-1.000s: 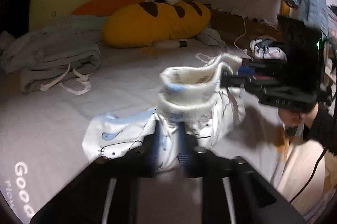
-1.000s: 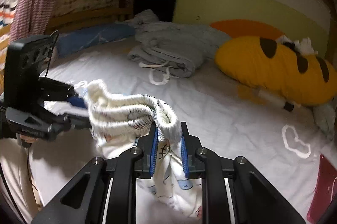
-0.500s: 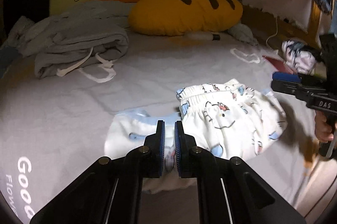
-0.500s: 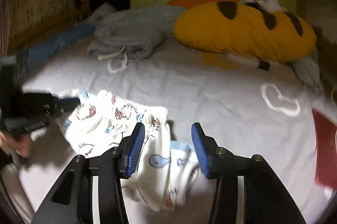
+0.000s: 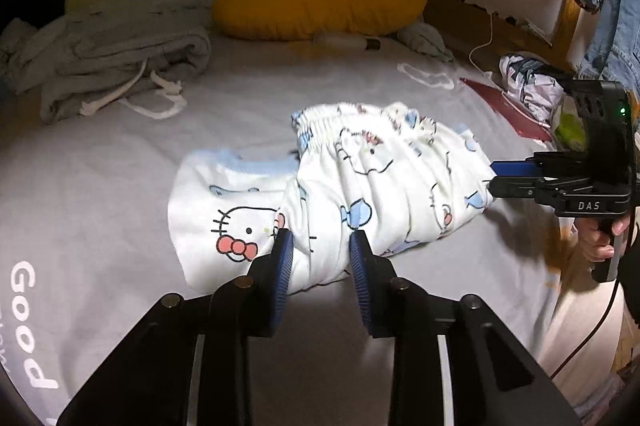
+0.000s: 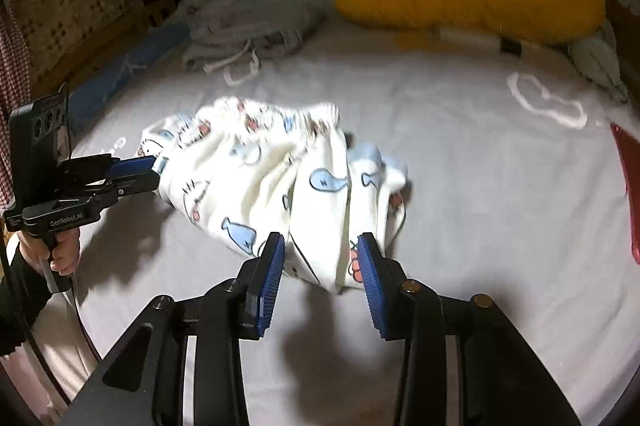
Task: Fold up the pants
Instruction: 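Fold the held cuffs over onto the pants with both grippers and release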
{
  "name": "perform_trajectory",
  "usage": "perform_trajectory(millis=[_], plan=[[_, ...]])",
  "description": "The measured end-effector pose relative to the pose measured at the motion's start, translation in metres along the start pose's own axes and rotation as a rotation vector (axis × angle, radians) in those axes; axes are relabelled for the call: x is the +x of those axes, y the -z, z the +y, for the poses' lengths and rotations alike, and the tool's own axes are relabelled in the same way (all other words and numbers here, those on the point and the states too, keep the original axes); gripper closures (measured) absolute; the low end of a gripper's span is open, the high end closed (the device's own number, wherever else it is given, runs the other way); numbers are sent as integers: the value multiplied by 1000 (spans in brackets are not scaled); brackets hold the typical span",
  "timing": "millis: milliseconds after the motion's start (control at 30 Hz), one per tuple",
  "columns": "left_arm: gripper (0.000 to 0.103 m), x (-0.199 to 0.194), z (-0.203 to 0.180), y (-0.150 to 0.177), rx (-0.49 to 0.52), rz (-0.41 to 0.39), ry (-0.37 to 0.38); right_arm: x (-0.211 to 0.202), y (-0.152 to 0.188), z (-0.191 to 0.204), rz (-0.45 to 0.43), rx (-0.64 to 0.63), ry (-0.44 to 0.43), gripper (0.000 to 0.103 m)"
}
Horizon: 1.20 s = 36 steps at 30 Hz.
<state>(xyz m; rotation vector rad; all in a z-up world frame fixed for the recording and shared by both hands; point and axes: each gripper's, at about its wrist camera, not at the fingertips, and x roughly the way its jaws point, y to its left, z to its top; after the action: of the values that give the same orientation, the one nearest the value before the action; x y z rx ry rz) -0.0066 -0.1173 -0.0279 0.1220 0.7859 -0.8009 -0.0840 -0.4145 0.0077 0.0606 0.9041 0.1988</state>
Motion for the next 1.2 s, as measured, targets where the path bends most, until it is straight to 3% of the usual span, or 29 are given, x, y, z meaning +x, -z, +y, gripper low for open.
perform_trajectory(millis=[33,133,200,300,567,633,833,1000,1200], plan=[[96,1,0,1,10,1,3,2,2,1,12,-8,-4,71],[99,-2,1,0,20,-16,-8,6,1,7,5,-38,25,101],[100,-10,2,-3,15,-49,-48,-3,0,10,-64,-58,75,101],[100,-26,8,-7,-7,-97,-89,-13,-1,9,-123,-35,82,102],[100,-25,23,-5,-9,-49,-231,-3,-1,-1,-65,-3,165,103],[100,-24,24,-2,-19,-56,-236,-6,-1,-4,-78,7,160,103],[100,-55,1,-14,80,-167,-259,-32,-2,8,-235,-29,182,103],[99,-29,20,-6,2,-58,-248,-7,-2,-1,-88,10,180,103],[94,-11,25,4,-10,-19,-250,2,1,8,-67,-43,229,103]])
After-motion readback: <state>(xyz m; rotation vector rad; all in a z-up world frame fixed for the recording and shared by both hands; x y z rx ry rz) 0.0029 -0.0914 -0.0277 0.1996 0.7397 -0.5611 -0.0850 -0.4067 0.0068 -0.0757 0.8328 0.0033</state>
